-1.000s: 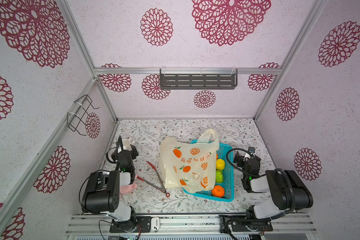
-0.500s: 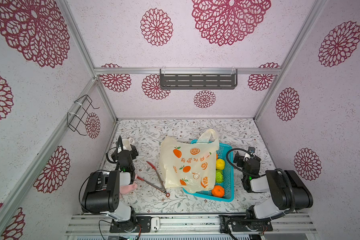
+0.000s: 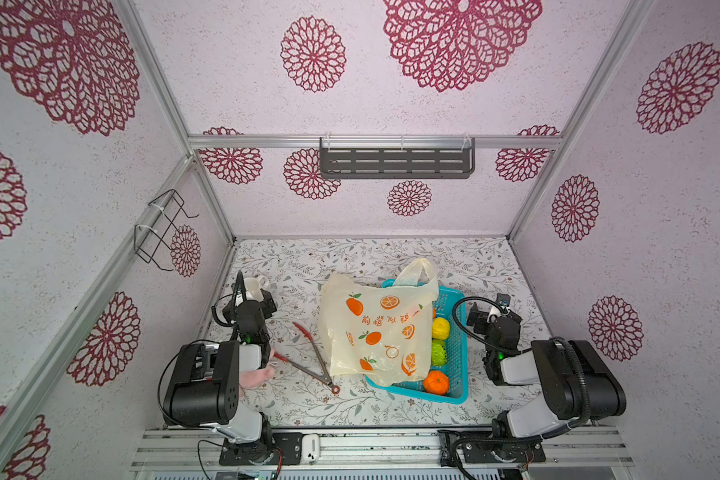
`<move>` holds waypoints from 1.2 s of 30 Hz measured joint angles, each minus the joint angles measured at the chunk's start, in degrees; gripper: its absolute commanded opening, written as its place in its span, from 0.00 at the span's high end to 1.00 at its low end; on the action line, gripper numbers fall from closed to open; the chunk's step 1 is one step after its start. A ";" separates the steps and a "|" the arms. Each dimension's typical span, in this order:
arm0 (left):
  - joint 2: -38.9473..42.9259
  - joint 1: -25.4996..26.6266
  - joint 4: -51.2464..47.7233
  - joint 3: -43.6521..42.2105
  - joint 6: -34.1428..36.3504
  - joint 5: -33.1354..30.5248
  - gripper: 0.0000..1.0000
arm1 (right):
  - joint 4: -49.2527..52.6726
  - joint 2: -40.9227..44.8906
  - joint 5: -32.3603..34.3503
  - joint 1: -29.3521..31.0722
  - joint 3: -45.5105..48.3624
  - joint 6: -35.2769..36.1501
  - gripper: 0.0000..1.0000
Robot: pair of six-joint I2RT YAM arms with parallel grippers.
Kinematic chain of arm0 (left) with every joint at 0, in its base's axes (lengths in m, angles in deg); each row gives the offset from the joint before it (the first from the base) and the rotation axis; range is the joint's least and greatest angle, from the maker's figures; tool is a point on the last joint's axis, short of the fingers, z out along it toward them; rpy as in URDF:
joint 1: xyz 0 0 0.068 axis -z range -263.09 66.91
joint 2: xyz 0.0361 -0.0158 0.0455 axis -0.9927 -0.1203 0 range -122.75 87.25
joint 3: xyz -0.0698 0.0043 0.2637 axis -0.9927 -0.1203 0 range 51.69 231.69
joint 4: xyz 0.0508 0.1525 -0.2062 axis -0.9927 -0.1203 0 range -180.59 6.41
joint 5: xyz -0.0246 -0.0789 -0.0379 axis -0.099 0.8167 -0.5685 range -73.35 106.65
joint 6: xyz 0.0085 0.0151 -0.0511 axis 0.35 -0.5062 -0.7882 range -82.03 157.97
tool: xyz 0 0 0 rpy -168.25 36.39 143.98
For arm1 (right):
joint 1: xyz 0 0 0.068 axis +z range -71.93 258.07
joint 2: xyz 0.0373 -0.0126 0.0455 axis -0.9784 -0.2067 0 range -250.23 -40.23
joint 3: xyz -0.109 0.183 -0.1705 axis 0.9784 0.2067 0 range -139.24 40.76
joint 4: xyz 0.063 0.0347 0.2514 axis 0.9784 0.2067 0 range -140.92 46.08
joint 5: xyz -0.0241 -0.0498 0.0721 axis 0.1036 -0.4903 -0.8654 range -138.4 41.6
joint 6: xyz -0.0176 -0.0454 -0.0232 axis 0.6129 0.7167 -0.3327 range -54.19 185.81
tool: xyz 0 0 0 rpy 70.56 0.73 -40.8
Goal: Place the fruits into the plastic bag
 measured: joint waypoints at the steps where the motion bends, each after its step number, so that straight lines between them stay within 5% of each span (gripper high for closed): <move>1: 0.00 0.00 -0.02 0.00 0.00 0.02 0.02 | 0.00 0.00 -0.02 0.00 -0.02 0.00 0.01; 5: 0.61 0.04 -2.89 0.85 0.00 -0.46 0.03 | 3.78 1.40 0.66 0.26 -0.85 -0.02 0.01; 8: 2.95 0.37 -23.80 12.48 -2.69 -1.60 0.03 | 21.29 7.37 2.54 0.42 -8.52 -1.99 0.01; 12: 5.18 3.26 -39.21 28.55 -7.58 -1.36 0.03 | 37.16 13.99 7.72 1.90 -21.24 -5.86 0.01; 15: 5.03 8.09 -51.08 38.18 -14.27 4.52 0.03 | 44.15 19.54 10.25 4.22 -24.68 -8.31 0.01; 21: -8.90 15.43 -71.19 60.48 -29.68 24.04 0.02 | 55.82 22.03 12.72 10.95 -28.41 -9.07 0.02; 26: -18.75 19.78 -82.90 66.73 -34.16 32.11 0.02 | 61.61 22.49 12.50 13.99 -29.53 -9.03 0.02; 33: -22.82 24.33 -91.89 69.26 -35.28 34.60 0.00 | 64.06 24.87 12.50 14.69 -29.57 -8.31 0.02; 36: -24.04 25.33 -92.96 70.58 -35.67 34.69 0.08 | 64.22 25.88 12.52 14.69 -29.40 -7.56 0.02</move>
